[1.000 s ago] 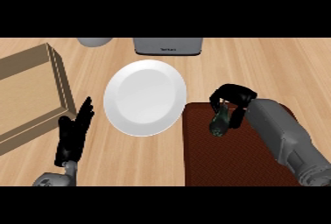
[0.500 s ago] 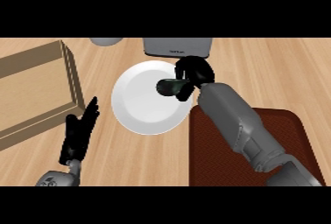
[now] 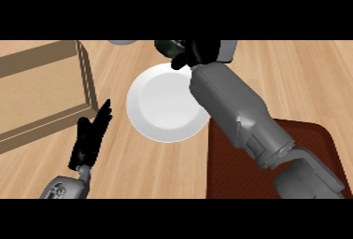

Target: Pick the eggplant from the tray and place it in the plate

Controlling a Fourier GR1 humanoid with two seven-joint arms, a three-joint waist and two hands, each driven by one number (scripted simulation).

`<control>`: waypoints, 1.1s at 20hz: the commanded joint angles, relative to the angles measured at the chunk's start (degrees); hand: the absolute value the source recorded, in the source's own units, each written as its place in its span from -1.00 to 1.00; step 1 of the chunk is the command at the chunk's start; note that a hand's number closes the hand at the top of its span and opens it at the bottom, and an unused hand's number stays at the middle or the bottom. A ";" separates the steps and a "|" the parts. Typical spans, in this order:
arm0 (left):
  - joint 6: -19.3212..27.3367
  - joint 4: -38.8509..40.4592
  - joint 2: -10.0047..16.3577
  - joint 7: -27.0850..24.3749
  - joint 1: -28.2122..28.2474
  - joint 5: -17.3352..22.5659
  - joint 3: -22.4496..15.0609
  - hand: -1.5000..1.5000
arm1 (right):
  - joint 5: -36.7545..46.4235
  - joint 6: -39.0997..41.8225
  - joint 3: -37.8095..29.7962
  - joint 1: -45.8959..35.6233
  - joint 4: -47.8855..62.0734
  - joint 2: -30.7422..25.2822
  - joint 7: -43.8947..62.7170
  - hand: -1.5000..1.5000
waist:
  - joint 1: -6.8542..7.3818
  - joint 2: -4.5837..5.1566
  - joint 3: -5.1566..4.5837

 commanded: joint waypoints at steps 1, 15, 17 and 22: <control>-0.46 1.13 -0.36 0.38 -2.14 -0.30 -0.38 0.00 | 2.05 -4.50 3.69 -3.73 -0.15 0.17 16.65 1.00 | 1.17 0.70 0.05; 0.65 0.46 -0.92 0.57 -2.28 -0.65 0.66 0.00 | 3.28 0.26 17.53 1.56 -6.37 0.16 39.40 1.00 | -0.74 1.70 0.43; 0.92 0.80 -1.65 0.36 -2.02 -1.08 0.01 0.00 | 1.05 0.02 17.22 3.84 -7.66 0.16 38.82 1.00 | -0.91 1.84 0.46; 1.06 1.16 -1.69 -2.21 0.14 -1.49 0.14 0.00 | -6.17 1.45 16.74 8.63 -10.78 0.16 34.47 1.00 | -0.82 2.01 0.52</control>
